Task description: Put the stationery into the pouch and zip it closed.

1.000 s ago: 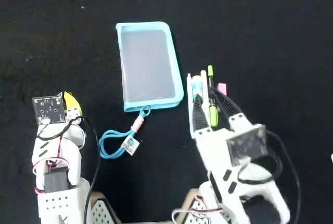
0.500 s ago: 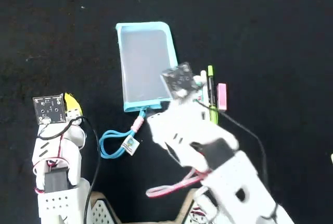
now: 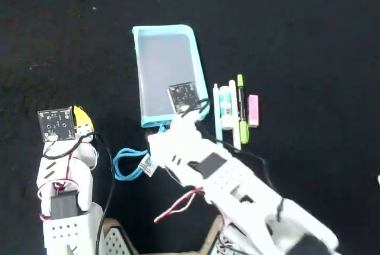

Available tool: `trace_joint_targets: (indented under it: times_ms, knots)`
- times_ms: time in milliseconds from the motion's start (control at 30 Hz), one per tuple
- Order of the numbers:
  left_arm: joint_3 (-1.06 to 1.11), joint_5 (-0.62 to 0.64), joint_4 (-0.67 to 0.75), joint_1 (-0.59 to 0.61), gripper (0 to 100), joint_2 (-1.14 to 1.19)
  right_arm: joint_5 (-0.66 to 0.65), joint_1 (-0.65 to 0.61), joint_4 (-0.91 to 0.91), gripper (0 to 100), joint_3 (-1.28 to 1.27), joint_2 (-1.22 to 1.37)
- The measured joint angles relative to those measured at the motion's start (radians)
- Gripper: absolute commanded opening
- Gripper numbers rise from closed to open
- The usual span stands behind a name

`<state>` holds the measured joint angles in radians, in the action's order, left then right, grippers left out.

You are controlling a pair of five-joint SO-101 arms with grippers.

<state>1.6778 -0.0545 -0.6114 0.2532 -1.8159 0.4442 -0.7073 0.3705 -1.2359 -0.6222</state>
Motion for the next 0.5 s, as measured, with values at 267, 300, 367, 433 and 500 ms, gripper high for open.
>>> trace_joint_targets:
  times_ms: [267,300,367,433,500]
  knots:
    - [0.0,0.0,0.0,0.0,3,0.0,0.011,-0.006,-0.018,19.8,0.106,0.287]
    - [0.0,0.0,0.0,0.0,3,0.0,0.011,-0.006,-0.018,19.8,0.123,0.318]
    - [0.0,0.0,0.0,0.0,3,0.0,0.028,-0.006,-0.018,19.8,0.161,0.377]
    - [0.0,0.0,0.0,0.0,3,0.0,0.055,-0.006,0.005,19.3,0.207,0.411]
    - [0.0,0.0,0.0,0.0,3,0.0,0.066,-0.005,0.041,14.2,0.242,0.434]
